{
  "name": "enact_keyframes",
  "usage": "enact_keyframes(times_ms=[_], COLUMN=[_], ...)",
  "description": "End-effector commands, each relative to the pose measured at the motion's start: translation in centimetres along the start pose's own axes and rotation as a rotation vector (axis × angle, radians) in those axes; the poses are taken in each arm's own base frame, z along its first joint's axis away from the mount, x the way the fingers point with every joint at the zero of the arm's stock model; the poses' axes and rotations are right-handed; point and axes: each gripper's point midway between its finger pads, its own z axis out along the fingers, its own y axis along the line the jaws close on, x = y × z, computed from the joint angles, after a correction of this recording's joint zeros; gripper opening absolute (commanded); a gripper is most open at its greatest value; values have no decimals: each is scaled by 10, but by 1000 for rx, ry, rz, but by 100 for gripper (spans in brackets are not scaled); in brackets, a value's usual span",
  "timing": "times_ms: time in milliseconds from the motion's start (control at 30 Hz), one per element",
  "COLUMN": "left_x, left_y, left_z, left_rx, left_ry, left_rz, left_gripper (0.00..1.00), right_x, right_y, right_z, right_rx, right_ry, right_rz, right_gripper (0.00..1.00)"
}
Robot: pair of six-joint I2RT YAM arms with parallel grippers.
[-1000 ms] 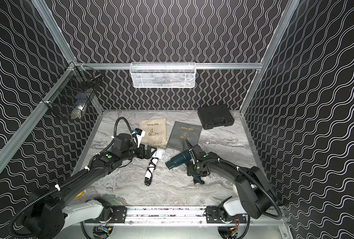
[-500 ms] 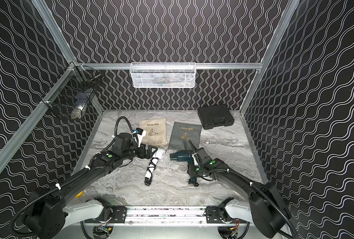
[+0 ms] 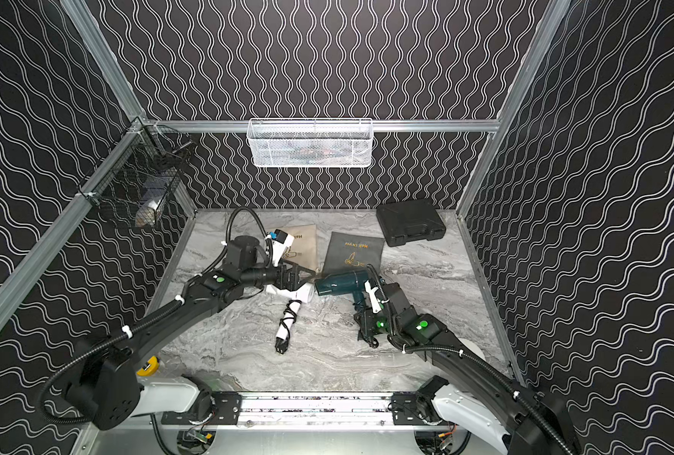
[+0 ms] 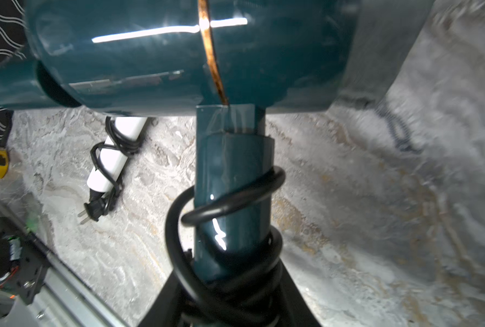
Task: Pack away hair dryers
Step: Pick up the hair dryer from the center of the board, then fold the hair dryer.
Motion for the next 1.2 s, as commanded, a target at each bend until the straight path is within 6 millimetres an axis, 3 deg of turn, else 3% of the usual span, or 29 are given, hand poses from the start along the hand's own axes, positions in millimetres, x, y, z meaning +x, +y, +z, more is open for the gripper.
enact_keyframes(times_ms=[0, 300, 567, 900, 1167], left_x=[-8, 5, 22, 31, 36], left_y=[-27, -30, -28, -51, -53], left_z=[5, 21, 26, 32, 33], left_rx=[151, 182, 191, 317, 339], left_ry=[28, 161, 260, 310, 342], left_rz=[30, 79, 99, 97, 92], left_gripper=[99, 99, 99, 98, 94], right_x=[-24, -33, -40, -39, -40], right_y=[-1, 28, 40, 55, 59], right_z=[-5, 1, -11, -18, -26], right_rx=[48, 117, 86, 8, -10], right_ry=[-111, -140, -250, -272, -292], right_rz=[-43, -277, -330, -398, -426], right_gripper=[14, 12, 12, 12, 13])
